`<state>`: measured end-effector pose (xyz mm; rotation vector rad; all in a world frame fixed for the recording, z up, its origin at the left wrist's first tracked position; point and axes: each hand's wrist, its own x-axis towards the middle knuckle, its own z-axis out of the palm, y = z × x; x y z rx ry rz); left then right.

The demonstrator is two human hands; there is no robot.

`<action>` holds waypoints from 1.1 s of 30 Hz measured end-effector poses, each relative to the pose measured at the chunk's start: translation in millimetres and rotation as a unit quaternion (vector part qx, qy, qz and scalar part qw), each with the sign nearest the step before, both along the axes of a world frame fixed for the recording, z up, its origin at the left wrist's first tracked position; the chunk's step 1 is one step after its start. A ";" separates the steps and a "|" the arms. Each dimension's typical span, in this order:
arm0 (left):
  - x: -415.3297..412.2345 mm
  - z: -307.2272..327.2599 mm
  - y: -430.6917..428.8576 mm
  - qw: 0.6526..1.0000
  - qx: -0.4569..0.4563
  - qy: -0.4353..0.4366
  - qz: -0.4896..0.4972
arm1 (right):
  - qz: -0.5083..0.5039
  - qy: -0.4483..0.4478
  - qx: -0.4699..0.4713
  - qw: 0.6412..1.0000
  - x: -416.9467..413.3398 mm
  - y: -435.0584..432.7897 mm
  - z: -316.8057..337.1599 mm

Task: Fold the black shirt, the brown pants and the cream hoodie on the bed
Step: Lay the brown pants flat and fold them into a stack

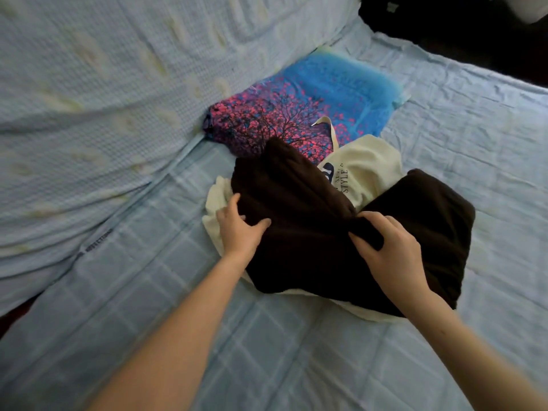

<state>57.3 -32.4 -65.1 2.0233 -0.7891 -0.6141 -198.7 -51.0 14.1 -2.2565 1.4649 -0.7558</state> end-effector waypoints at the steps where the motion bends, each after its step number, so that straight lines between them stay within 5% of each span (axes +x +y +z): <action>1: -4.9 5.8 4.2 0.999 0.016 0.026 0.021 | -0.001 -0.004 -0.008 1.000 -11.0 8.1 11.2; 5: -55.5 25.7 20.9 0.975 0.036 0.220 -0.022 | -0.017 -0.028 -0.039 0.999 -70.5 43.6 46.8; 10: -158.2 41.6 50.9 0.938 0.007 0.328 -0.109 | -0.059 -0.012 -0.060 0.996 -176.1 102.5 67.8; 18: -337.3 89.1 116.9 0.910 -0.049 0.317 -0.263 | -0.144 -0.024 -0.019 0.989 -363.3 214.0 99.7; 25: -478.5 145.7 180.5 0.849 0.000 0.278 -0.450 | -0.254 -0.041 0.047 0.965 -486.6 356.1 153.8; 33: -577.2 197.0 186.6 0.798 -0.022 0.248 -0.549 | -0.401 -0.147 -0.031 0.904 -539.7 436.8 180.4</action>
